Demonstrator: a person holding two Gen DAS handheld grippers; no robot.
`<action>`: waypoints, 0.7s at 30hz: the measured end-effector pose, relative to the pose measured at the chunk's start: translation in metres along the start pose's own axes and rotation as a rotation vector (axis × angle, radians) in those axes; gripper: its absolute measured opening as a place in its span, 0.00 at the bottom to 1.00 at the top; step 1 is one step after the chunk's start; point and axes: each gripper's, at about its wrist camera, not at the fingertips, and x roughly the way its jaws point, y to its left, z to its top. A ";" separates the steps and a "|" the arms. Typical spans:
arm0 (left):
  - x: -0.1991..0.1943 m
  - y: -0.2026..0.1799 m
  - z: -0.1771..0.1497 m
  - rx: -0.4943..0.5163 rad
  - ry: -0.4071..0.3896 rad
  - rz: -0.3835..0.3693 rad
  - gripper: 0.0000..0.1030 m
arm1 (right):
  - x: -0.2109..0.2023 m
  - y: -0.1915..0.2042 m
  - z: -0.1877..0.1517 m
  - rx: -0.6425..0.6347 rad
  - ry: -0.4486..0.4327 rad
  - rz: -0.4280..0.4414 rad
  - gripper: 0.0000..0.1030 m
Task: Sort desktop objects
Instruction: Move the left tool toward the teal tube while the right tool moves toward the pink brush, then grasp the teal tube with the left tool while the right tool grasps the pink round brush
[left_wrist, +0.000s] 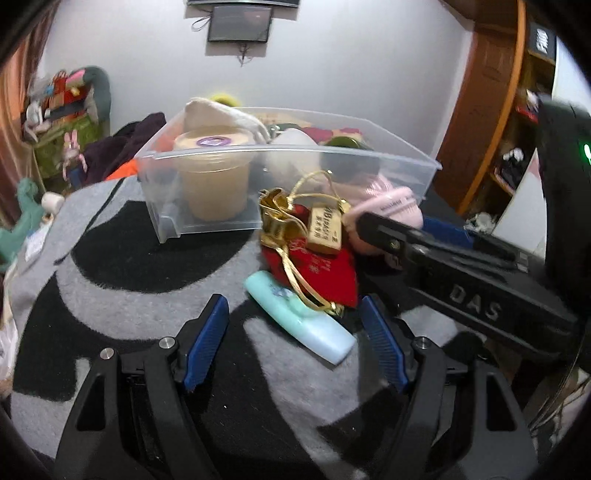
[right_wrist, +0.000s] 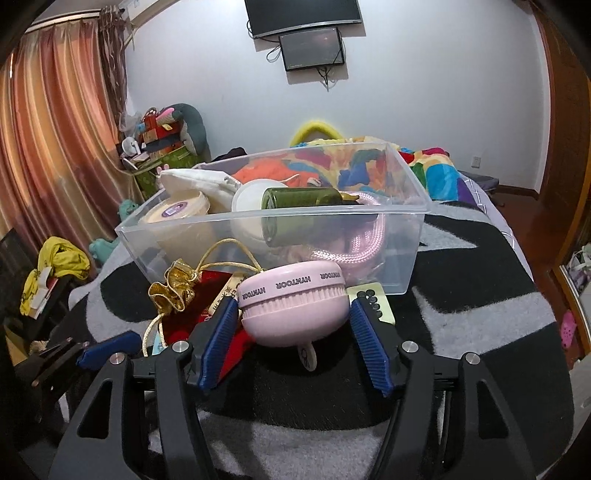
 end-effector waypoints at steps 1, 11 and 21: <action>0.001 -0.001 0.000 0.007 0.005 0.006 0.72 | 0.000 0.000 0.000 -0.005 -0.002 -0.004 0.59; 0.001 0.001 -0.009 0.068 -0.001 0.071 0.50 | -0.007 -0.017 -0.004 0.078 -0.009 0.056 0.58; -0.014 0.036 -0.013 0.004 -0.014 0.090 0.48 | -0.010 -0.021 -0.002 0.117 -0.021 0.089 0.57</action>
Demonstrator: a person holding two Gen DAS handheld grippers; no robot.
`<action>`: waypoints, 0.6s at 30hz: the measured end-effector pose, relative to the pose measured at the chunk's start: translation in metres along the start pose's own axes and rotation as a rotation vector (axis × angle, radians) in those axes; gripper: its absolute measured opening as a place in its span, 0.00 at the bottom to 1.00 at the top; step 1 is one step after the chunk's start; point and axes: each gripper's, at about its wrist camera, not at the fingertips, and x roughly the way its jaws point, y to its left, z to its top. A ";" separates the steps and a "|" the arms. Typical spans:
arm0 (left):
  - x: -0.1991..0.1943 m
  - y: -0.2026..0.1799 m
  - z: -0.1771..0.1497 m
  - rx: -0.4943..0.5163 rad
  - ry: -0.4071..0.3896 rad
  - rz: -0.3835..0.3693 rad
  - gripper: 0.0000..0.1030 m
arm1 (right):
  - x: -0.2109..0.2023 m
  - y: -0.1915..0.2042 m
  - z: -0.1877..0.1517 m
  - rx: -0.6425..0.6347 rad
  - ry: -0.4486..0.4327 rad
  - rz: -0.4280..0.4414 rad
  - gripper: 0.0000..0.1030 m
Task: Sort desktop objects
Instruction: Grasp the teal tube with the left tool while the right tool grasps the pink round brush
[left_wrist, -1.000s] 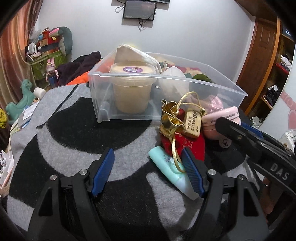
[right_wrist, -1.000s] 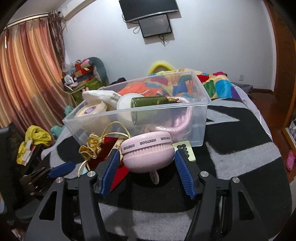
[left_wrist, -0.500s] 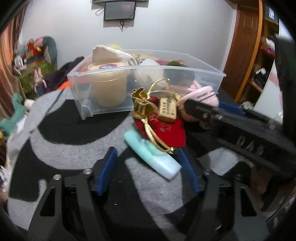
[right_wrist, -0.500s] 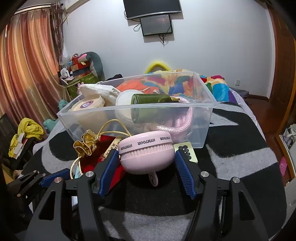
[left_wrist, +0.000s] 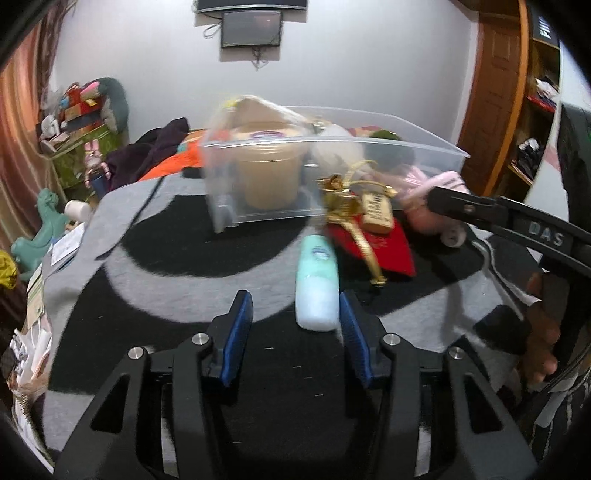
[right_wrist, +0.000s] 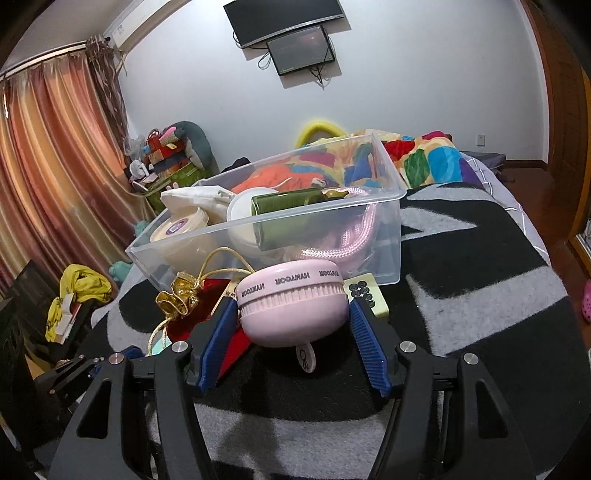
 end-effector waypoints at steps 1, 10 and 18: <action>0.000 0.004 0.000 -0.012 0.001 0.006 0.48 | -0.001 0.000 0.000 0.000 -0.003 -0.001 0.57; 0.021 -0.002 0.018 -0.018 0.054 0.012 0.49 | 0.000 0.003 0.002 -0.018 -0.004 -0.007 0.56; 0.040 -0.009 0.034 0.001 0.109 0.016 0.61 | 0.008 0.011 0.008 -0.037 0.008 -0.046 0.58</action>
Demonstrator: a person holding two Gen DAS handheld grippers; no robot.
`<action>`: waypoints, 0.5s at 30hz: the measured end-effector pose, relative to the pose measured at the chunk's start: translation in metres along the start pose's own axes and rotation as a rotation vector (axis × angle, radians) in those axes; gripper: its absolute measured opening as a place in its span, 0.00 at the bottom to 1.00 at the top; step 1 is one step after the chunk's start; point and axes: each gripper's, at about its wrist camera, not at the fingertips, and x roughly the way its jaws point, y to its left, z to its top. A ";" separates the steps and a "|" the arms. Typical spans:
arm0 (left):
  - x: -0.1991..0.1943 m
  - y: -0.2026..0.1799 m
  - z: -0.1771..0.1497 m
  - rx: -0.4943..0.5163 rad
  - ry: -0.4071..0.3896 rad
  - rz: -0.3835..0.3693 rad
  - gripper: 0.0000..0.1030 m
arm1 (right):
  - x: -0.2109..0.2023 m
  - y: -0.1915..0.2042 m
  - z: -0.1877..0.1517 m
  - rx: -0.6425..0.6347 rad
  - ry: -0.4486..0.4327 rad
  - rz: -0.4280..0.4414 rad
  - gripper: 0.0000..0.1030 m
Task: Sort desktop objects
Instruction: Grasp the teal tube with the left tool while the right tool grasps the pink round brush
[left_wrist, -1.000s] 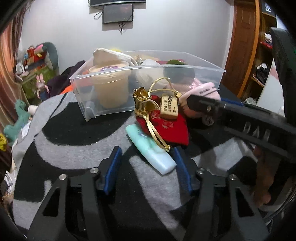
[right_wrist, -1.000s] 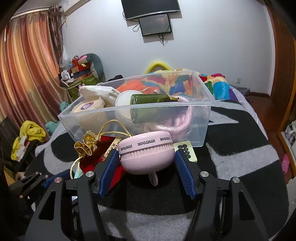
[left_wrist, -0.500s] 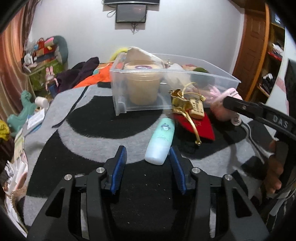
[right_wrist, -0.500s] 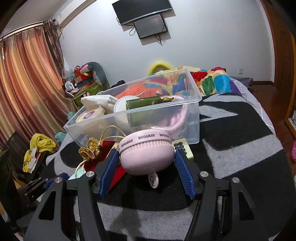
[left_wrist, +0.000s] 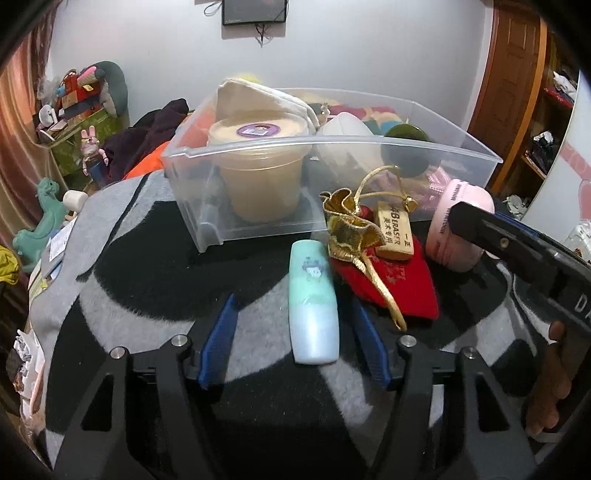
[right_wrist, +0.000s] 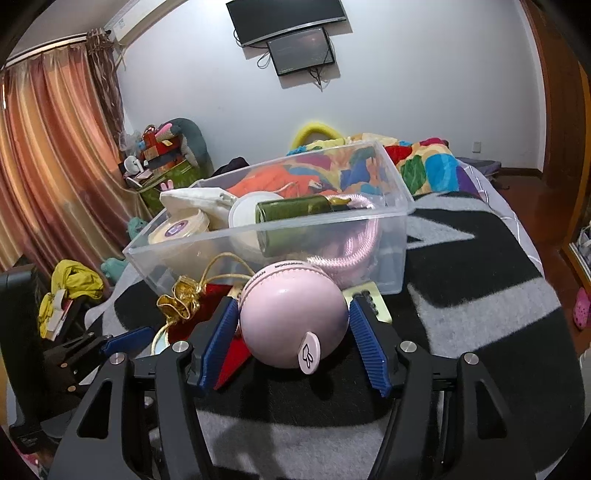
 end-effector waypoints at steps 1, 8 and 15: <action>0.000 0.000 0.001 0.000 0.001 -0.009 0.63 | 0.003 0.001 0.000 0.000 0.010 0.000 0.59; 0.003 -0.007 -0.003 0.015 0.001 0.014 0.63 | 0.008 0.009 -0.003 -0.043 0.018 -0.038 0.61; -0.007 0.012 -0.012 -0.108 -0.071 0.093 0.23 | -0.016 -0.008 -0.003 0.015 -0.051 0.039 0.61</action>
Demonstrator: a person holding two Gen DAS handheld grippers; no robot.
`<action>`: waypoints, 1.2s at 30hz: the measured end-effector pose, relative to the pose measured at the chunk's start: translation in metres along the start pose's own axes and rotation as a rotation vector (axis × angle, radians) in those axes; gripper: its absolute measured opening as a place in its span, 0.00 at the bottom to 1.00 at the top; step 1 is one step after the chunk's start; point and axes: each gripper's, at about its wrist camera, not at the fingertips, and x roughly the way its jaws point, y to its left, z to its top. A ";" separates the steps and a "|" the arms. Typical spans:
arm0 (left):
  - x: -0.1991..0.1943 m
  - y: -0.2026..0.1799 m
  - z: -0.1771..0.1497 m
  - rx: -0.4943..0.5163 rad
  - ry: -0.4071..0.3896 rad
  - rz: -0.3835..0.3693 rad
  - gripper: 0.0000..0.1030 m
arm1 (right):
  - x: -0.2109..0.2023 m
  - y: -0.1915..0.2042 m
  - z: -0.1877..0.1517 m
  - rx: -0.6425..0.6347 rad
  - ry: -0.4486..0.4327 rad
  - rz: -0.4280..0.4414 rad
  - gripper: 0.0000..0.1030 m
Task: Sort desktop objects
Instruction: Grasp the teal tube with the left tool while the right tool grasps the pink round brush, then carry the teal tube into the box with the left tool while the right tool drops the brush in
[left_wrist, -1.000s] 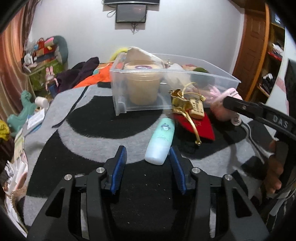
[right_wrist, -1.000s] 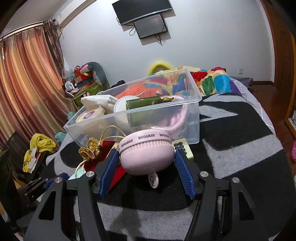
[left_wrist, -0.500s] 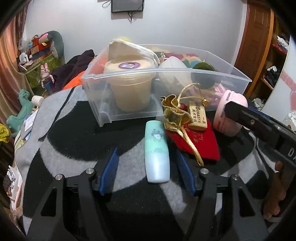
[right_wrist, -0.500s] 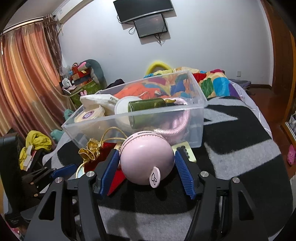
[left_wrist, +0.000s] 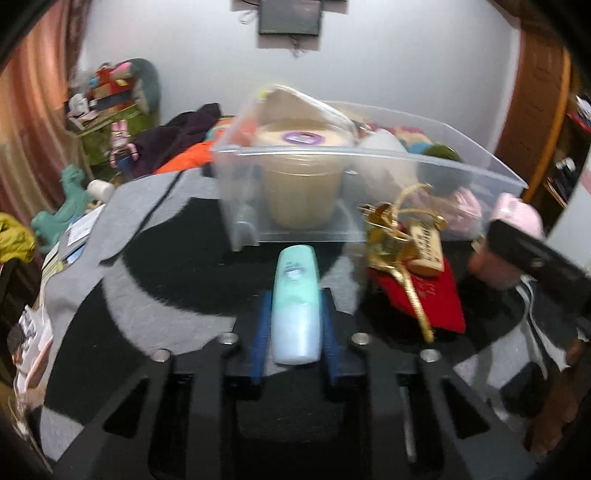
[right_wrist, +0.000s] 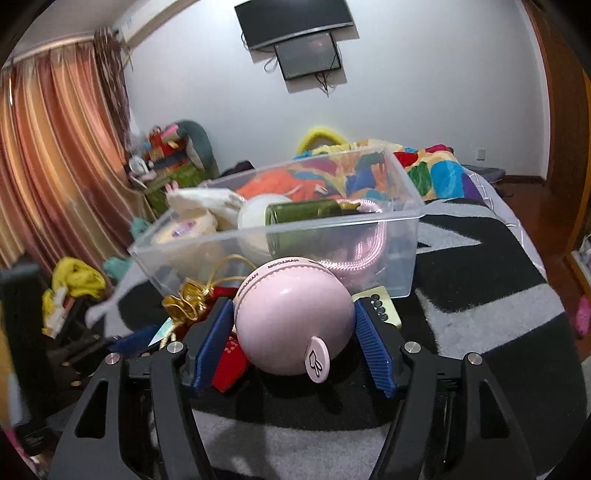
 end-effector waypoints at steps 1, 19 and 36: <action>-0.001 0.002 -0.001 -0.008 -0.001 -0.007 0.23 | -0.003 -0.001 0.001 0.006 -0.008 0.003 0.61; -0.050 0.015 0.023 -0.010 -0.165 0.005 0.23 | -0.032 -0.014 0.017 0.069 -0.091 0.064 0.61; -0.059 -0.023 0.080 0.091 -0.233 -0.174 0.23 | -0.037 -0.015 0.048 0.008 -0.183 0.004 0.61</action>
